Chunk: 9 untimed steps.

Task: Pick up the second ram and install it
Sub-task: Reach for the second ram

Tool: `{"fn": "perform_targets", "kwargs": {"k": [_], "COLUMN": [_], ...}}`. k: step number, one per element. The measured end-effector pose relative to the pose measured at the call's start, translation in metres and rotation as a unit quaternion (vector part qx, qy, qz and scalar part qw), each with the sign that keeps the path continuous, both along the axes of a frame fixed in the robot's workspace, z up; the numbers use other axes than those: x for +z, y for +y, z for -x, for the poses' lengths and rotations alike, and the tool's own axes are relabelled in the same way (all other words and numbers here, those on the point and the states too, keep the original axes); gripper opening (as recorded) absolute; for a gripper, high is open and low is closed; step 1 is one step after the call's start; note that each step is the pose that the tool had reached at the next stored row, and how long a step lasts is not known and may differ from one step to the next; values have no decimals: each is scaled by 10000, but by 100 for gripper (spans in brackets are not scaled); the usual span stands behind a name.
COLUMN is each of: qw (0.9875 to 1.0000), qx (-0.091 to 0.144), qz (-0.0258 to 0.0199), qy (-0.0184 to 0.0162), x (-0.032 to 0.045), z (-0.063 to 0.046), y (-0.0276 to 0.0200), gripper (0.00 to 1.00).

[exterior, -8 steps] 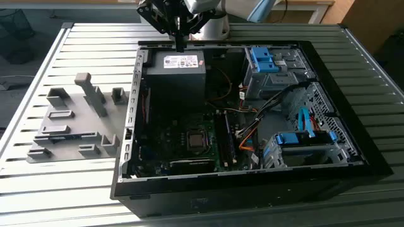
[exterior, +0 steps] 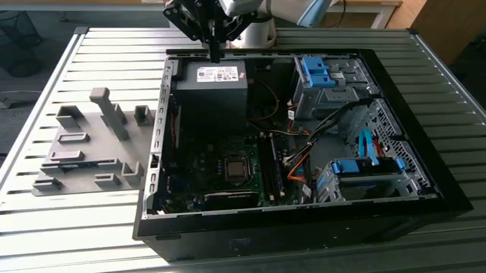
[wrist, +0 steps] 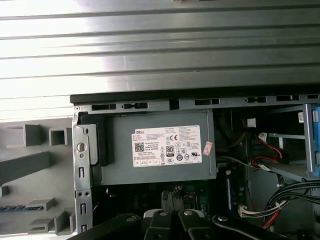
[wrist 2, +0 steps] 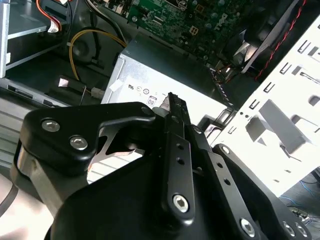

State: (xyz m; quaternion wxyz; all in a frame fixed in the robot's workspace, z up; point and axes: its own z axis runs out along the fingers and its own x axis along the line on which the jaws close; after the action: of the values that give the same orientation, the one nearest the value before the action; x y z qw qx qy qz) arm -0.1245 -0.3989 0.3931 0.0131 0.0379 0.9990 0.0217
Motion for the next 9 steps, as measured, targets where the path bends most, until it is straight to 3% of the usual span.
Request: {"fn": "perform_targets", "kwargs": {"k": [9], "qw": [10000], "qx": [0], "qz": [0], "qy": [0], "x": [-3], "z": [21], "y": [0], "gripper": [11]}}
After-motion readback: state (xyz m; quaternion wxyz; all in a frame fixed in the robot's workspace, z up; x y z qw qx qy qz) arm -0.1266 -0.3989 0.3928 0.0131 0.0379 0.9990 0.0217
